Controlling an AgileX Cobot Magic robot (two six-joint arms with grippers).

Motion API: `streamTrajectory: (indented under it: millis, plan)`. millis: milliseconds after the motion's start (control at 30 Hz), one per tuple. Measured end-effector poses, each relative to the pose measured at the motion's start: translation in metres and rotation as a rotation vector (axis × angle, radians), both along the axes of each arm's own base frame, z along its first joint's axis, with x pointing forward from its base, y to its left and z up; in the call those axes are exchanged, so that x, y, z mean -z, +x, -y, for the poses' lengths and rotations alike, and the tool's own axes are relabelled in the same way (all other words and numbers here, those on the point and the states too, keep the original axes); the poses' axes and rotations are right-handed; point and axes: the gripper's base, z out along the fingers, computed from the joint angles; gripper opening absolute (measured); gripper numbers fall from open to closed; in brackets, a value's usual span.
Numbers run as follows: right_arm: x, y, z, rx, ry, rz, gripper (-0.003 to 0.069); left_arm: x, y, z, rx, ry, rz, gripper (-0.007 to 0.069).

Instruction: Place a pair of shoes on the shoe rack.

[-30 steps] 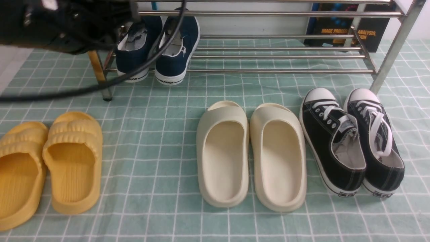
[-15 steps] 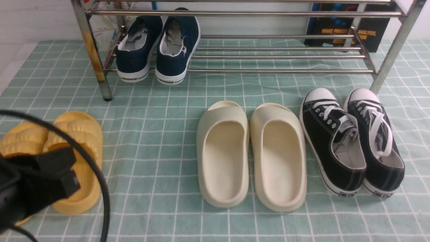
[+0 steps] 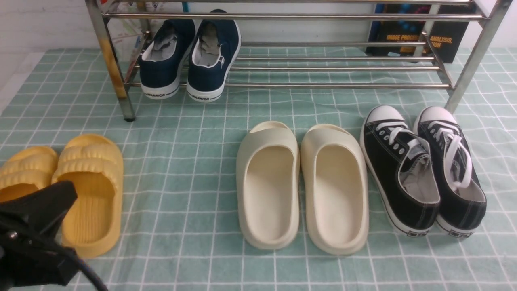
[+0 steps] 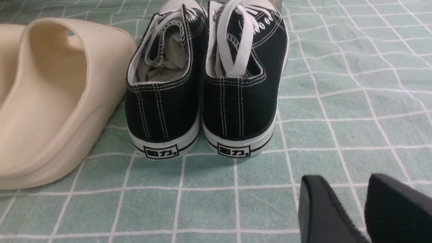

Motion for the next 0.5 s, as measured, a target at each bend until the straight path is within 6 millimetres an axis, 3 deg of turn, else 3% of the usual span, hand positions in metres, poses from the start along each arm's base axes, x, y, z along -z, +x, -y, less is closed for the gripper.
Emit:
streamTrajectory:
  millis: [167,200,400,500]
  plan:
    - [0.000,0.000,0.000,0.000,0.000,0.000,0.0239,0.020,-0.024,-0.008,0.006,-0.001,0.119,-0.0013]
    - [0.000,0.000,0.000,0.000,0.000,0.000,0.0239,0.034,-0.033,-0.012,-0.008,-0.006,0.129,-0.0013]
    - [0.000,0.000,0.000,0.000,0.000,0.000,0.0239,0.082,-0.035,-0.019,-0.118,0.010,-0.059,-0.0013]
    - [0.000,0.000,0.000,0.000,0.000,0.000,0.0239,0.093,-0.035,-0.021,-0.163,-0.017,-0.133,-0.0013]
